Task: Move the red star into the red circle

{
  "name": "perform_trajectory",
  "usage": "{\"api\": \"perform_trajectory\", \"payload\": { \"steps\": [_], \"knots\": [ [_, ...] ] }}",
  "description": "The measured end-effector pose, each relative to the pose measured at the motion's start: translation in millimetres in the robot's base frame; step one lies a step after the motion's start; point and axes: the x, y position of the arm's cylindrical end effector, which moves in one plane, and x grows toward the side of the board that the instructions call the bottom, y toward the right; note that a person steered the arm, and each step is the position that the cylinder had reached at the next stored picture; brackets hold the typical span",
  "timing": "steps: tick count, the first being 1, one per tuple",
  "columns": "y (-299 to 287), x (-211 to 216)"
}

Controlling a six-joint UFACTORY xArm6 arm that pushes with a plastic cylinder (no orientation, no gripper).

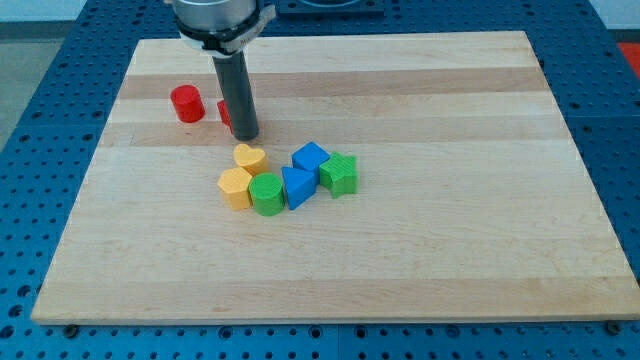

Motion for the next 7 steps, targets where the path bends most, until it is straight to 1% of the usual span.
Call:
{"api": "perform_trajectory", "payload": {
  "steps": [1, 2, 3, 4, 5, 7],
  "knots": [
    [-19, -9],
    [-12, -5],
    [36, -2],
    [52, -22],
    [34, -42],
    [-20, -46]
  ]
}}
